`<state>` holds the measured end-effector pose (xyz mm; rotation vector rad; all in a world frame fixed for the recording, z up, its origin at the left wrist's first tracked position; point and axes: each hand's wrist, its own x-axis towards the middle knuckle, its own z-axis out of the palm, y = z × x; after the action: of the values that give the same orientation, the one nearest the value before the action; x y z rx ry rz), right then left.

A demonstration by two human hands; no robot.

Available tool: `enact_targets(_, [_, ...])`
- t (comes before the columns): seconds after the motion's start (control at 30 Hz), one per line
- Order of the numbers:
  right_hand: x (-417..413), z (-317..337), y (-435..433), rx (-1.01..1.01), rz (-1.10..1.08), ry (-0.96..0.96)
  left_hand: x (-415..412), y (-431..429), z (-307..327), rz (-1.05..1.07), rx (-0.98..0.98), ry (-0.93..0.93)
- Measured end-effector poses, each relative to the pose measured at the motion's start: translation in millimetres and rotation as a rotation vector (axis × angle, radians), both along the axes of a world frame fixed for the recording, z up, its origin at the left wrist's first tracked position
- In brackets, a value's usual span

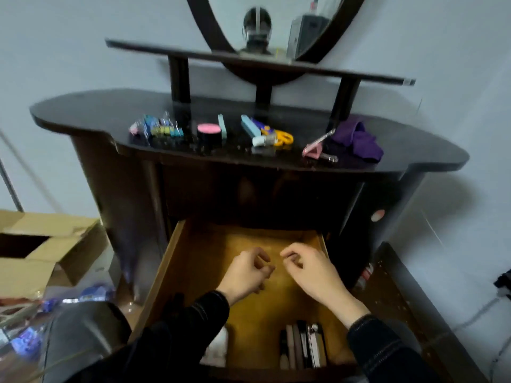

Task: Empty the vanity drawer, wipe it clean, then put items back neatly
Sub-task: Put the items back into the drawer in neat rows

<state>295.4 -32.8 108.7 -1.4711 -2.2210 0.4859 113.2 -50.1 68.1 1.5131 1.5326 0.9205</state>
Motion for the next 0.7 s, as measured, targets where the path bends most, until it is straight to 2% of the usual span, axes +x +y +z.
enact_targets(0.13, [-22,94,12,0.450,-0.015,0.282,-22,7,74,0.134,0.307,-0.082])
enact_targets(0.2, [-34,130,26,0.593,-0.018,0.310,-33,8,110,0.182,0.422,-0.082])
enact_targets(0.27, [-45,153,44,0.587,0.005,0.217,-43,9,139,0.215,0.523,-0.006])
enact_targets(0.37, [-60,159,67,0.551,0.022,-0.041,-59,8,170,0.269,0.703,0.176])
enact_targets(0.47, [-69,159,78,0.481,0.002,-0.002,-78,20,193,0.397,0.863,0.467])
enact_targets(0.53, [-69,162,83,0.400,0.006,0.043,-92,37,208,0.456,0.826,0.613])
enact_targets(0.7, [-66,164,83,0.309,0.024,0.107,-113,80,223,0.453,0.472,0.870])
